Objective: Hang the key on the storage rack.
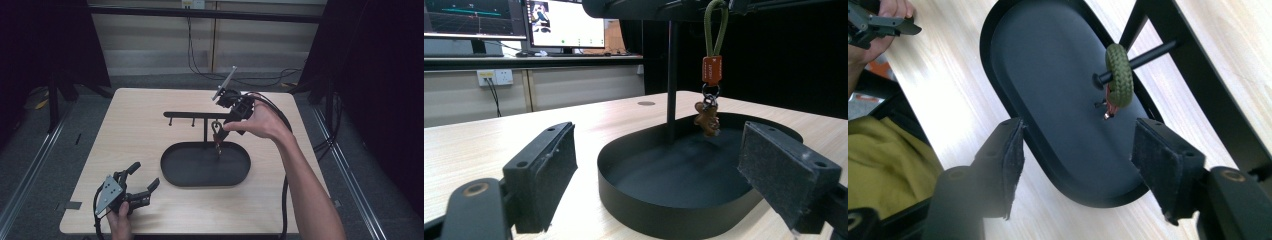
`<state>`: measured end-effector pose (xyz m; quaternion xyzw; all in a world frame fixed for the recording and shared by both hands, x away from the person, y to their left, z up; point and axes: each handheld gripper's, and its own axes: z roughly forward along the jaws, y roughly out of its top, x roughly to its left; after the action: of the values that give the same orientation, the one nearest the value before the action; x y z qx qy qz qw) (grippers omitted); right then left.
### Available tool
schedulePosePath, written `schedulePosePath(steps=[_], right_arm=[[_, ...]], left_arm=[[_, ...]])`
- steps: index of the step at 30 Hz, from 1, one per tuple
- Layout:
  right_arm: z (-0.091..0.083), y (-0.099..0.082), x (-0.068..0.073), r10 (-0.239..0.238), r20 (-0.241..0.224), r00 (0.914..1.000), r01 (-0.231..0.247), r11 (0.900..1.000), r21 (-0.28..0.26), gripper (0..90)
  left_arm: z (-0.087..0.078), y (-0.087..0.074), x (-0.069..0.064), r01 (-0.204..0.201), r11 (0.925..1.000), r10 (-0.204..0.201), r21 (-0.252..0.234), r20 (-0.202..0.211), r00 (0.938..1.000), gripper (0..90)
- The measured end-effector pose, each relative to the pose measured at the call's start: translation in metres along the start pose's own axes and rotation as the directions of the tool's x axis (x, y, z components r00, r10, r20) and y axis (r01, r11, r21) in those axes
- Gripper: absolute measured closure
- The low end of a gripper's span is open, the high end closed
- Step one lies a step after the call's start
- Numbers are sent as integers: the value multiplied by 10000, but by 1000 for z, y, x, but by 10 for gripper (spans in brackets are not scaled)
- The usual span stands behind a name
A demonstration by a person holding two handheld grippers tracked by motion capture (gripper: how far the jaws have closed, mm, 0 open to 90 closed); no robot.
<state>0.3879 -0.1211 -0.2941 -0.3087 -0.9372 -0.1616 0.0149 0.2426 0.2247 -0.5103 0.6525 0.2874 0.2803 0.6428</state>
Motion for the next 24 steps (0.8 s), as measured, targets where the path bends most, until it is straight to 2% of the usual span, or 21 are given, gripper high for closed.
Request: schedulePosePath(steps=[2,5,10,11,13,15,17,19,21,23,24], right_arm=[[0,-5,1,67,82,9999,-66,9999,-136,334],[1,-13,4,85,-34,10000,-86,9996,-283,315],[9,-27,11,-115,-163,9998,103,9971,-748,274],[14,-30,14,-209,-233,9995,188,9962,-851,226],[15,-32,16,-213,-156,9997,199,9961,-863,192],[19,-36,20,-279,-150,9995,263,9947,-996,215],[24,-41,24,-516,37,9987,516,9907,-1262,128],[28,-47,27,-623,231,9978,651,9867,-1493,176],[31,-54,29,-467,303,9984,518,9787,-1989,138],[37,-66,30,-409,278,9988,468,9635,-2636,149],[37,-66,30,-409,278,9988,468,9635,-2636,149]], left_arm=[[0,0,0,22,10000,-22,-17,2,10000,154],[0,0,0,47,10000,-47,-35,-4,10000,154],[0,0,0,15,10000,-15,-6,0,10000,153],[0,0,0,11,10000,-11,4,1,10000,153],[0,0,0,5,10000,-5,5,0,10000,154],[0,0,0,3,10000,-3,10,1,10000,154],[0,0,0,7,10000,-7,8,1,10000,154],[0,0,0,3,10000,-3,5,0,10000,154],[0,0,0,1,10000,-1,6,0,10000,154],[0,0,0,24,10000,-24,-10,-1,10000,154],[0,0,0,31,10000,-31,-14,0,10000,154]])
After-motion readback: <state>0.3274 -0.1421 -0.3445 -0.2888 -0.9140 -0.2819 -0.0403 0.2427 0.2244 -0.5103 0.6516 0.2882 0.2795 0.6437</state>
